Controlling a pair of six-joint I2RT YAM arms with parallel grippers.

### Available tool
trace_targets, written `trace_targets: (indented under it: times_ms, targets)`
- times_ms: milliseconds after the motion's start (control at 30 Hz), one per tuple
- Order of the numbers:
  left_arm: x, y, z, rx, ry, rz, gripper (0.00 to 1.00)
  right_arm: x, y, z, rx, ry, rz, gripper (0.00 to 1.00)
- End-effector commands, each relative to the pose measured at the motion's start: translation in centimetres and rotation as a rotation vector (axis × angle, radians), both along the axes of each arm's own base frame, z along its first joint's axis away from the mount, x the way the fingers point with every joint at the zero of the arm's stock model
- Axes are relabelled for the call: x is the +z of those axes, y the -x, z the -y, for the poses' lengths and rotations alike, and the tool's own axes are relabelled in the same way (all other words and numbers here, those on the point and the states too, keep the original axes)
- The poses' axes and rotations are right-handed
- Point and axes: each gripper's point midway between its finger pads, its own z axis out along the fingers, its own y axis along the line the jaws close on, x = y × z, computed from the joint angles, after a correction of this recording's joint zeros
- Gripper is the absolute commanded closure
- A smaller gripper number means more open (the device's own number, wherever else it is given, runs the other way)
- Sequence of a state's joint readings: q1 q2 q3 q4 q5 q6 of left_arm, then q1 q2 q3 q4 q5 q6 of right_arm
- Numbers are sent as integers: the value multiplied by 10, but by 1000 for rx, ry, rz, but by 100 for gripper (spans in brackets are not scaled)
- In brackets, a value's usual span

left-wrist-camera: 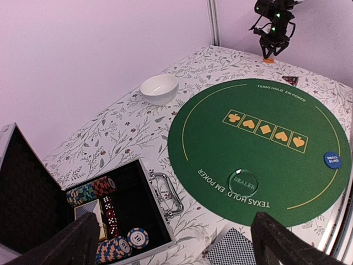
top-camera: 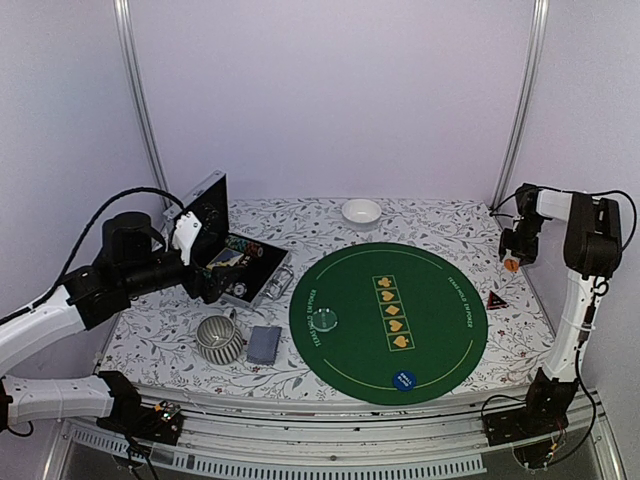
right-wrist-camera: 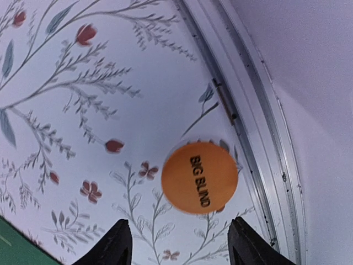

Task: Distribute texas hold em gaming equipment
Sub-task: Move the big blind button to the center of the board.

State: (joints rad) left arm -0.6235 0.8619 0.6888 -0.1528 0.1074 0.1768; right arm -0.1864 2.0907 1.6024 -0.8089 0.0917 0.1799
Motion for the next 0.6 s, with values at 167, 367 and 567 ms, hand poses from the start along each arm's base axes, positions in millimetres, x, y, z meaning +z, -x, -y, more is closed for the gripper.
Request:
trace_targets:
  times_ms: [167, 367, 567]
  targets:
    - [-10, -10, -3, 12, -27, -10, 2, -22, -20, 33, -5, 49, -41, 24]
    - [-11, -12, -5, 19, -26, -8, 2, -44, -20, 27, 34, -4, -71, 21]
    - [-10, -12, -5, 17, -23, -10, 2, -55, -16, 27, 60, -18, -85, 21]
